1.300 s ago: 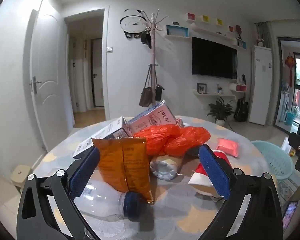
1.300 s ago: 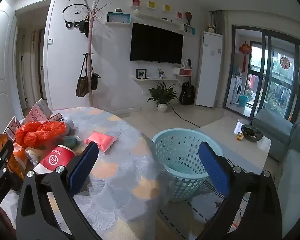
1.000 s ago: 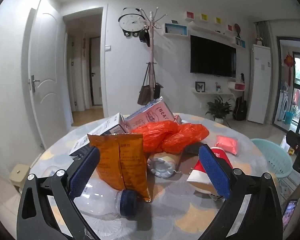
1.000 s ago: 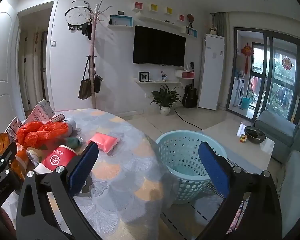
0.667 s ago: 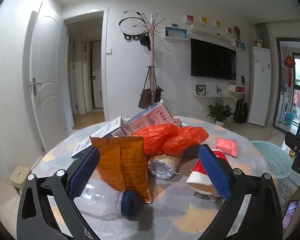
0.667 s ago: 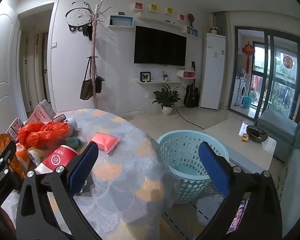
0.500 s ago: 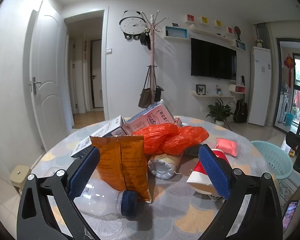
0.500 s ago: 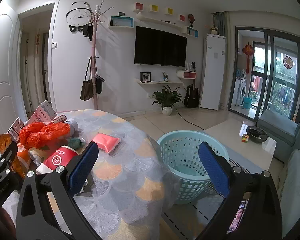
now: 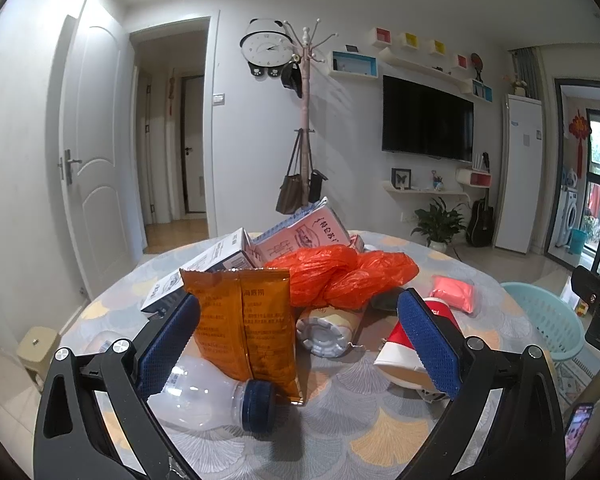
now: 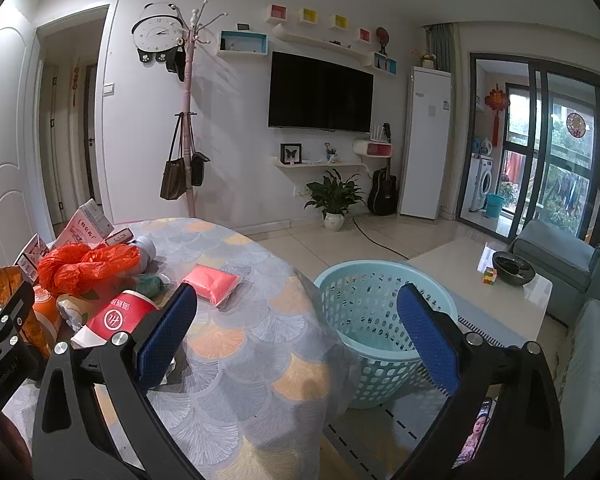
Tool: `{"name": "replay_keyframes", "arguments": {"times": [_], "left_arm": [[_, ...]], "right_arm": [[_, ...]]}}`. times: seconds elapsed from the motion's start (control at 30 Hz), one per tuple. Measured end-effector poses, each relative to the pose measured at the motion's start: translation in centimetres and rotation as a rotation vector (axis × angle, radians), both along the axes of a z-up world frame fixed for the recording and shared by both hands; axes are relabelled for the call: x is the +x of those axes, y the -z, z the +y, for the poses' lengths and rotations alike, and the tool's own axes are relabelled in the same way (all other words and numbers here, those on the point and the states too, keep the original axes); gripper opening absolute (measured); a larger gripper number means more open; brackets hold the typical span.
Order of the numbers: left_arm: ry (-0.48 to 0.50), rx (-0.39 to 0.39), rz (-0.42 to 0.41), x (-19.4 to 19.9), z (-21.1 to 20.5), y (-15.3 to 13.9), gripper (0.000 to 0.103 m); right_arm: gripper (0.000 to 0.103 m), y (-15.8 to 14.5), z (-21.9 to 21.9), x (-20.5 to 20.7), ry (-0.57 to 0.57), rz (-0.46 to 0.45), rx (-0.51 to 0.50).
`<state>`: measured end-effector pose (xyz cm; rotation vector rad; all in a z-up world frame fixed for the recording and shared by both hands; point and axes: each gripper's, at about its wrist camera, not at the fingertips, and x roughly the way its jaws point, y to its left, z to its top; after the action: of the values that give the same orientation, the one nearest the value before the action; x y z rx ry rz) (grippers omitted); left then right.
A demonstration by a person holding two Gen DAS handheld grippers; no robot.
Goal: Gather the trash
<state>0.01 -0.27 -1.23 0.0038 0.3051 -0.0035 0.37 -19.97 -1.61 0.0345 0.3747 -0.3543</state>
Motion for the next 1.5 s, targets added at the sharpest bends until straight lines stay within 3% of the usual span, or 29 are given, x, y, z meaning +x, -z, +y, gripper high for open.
{"name": "replay_keyframes", "arguments": {"times": [0.57, 0.73, 0.8, 0.93, 1.0, 1.1, 1.23, 1.33, 1.5], "left_arm": [[0.005, -0.002, -0.011, -0.2, 0.2, 0.0, 0.096], [0.022, -0.033, -0.008, -0.8, 0.7, 0.3, 0.095], [0.040, -0.054, 0.011, -1.3, 1.3, -0.2, 0.095], [0.061, -0.094, 0.061, -2.1, 2.9, -0.5, 0.095], [0.067, -0.139, 0.099, -2.0, 4.4, -0.7, 0.095], [0.043, -0.170, 0.183, -0.8, 6.6, -0.9, 0.093], [0.083, -0.267, 0.306, 1.9, 9.9, -0.7, 0.090], [0.146, -0.292, 0.382, 3.9, 10.4, 0.0, 0.090], [0.195, -0.259, 0.423, 7.0, 10.2, 1.2, 0.089]], "right_arm": [[0.095, 0.5, -0.5, 0.5, 0.004, 0.017, 0.026], [0.095, 0.5, -0.4, 0.6, -0.003, 0.018, 0.023], [0.089, 0.4, -0.3, 0.6, -0.006, 0.017, 0.011], [0.079, 0.5, 0.2, 1.0, -0.037, 0.024, 0.010], [0.063, 0.7, 0.6, 1.5, -0.066, 0.041, 0.019], [0.055, 1.0, 1.4, 2.1, -0.109, 0.064, 0.029], [0.055, 1.0, 2.3, 3.0, -0.191, 0.089, 0.083], [0.055, 1.2, 3.4, 4.0, -0.273, 0.131, 0.109], [0.067, 2.6, 5.8, 5.8, -0.376, 0.214, 0.179]]}}
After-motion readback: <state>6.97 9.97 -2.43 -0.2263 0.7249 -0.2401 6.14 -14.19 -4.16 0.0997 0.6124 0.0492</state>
